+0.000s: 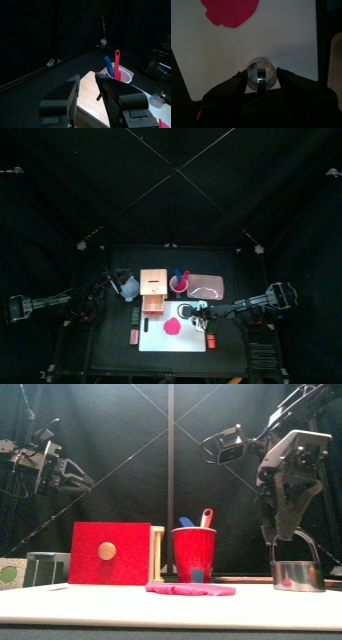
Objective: Get the cutter from the drawer then cut the dough then place the extra dough in the bowl
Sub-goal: Shut the drawer
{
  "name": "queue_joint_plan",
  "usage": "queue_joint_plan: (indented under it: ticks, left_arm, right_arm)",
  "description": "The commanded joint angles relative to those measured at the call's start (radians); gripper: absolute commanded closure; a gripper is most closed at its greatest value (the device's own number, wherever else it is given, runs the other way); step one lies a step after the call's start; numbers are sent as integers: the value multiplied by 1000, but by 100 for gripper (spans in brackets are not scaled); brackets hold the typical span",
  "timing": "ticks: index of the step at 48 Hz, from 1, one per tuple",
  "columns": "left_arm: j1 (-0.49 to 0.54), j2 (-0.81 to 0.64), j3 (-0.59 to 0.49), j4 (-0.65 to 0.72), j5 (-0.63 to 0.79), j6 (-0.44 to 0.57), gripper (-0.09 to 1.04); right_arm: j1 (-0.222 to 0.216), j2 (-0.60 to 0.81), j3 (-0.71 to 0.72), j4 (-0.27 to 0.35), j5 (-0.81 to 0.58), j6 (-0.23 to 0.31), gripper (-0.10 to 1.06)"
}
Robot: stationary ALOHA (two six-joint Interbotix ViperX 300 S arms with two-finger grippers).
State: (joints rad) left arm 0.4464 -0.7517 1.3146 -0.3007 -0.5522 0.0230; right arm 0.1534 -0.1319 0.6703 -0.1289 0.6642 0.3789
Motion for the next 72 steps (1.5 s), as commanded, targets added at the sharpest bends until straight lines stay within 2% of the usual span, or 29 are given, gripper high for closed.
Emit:
queue_joint_plan:
  ticks: [1,6,11,15,21,25,32,37,46,52,62,68,72]
  left_arm:
    - [3,3,-18,3,-3,0,22]
    - [2,17,-46,5,43,2,22]
    - [15,67,-132,35,224,0,22]
    - [26,121,-216,54,367,3,23]
    - [54,190,-328,143,495,5,25]
    - [71,227,-397,206,563,5,30]
    - [74,276,-505,276,701,8,50]
    - [77,296,-549,357,752,8,59]
    - [84,328,-640,453,871,9,62]
    - [78,382,-726,474,977,14,63]
    - [75,529,-848,471,1111,98,64]
    - [87,627,-925,434,1161,209,74]
    - [114,701,-974,371,1201,318,80]
  right_arm:
    - [2,-26,-51,-15,-8,0,11]
    - [0,-23,-94,-61,-35,-3,11]
    - [-5,-11,-123,-138,-114,-2,11]
    - [-8,6,-141,-160,-170,-2,13]
    - [-9,49,-164,-155,-236,-3,24]
    - [-8,87,-184,-153,-262,-3,37]
    - [-2,147,-222,-140,-290,-2,53]
    - [2,184,-250,-120,-324,-5,60]
    - [3,222,-295,-104,-336,0,73]
    - [3,261,-336,-72,-339,-3,83]
    - [2,302,-371,-71,-337,-5,84]
    - [5,321,-385,-66,-339,-3,84]
    - [9,337,-403,-58,-339,-3,84]
